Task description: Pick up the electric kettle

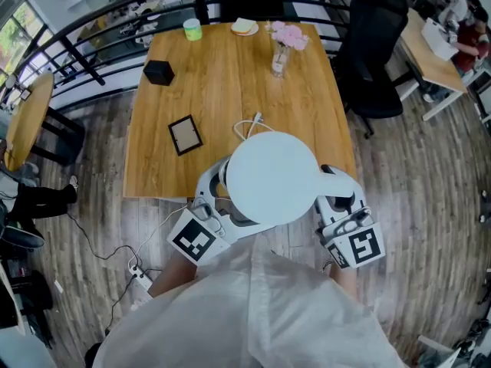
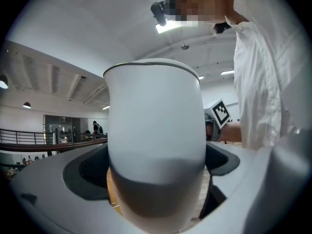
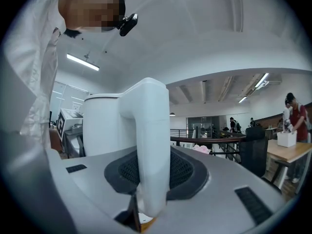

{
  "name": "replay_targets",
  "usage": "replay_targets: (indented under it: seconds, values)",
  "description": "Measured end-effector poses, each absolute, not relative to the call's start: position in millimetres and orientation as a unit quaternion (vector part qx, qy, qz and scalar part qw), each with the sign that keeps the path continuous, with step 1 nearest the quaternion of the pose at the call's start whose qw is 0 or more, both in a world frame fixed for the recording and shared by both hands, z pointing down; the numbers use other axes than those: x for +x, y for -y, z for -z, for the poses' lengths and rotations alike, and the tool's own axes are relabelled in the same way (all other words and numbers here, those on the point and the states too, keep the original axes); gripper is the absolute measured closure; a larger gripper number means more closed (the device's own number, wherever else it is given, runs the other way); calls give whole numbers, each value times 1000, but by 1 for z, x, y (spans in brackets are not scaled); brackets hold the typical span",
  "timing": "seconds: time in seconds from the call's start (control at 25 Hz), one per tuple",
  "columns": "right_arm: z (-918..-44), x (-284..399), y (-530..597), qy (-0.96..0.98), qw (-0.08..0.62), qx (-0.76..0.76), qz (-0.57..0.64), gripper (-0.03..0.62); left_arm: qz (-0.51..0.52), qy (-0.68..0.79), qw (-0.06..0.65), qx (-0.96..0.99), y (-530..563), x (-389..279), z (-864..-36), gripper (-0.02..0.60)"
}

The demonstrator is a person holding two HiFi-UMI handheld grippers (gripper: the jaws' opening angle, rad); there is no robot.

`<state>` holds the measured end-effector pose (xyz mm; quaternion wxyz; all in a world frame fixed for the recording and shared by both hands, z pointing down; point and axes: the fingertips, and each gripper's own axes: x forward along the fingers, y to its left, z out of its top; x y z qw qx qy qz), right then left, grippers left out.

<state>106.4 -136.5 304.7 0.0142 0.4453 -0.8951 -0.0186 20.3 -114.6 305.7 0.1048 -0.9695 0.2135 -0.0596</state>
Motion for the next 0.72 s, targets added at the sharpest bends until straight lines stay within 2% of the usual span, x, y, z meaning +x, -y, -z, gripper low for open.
replay_targets:
  seconds: [0.72]
  values:
    - [-300,113,101,895,9,445,13,494,52,-232,73,-969,77,25,-303,-2]
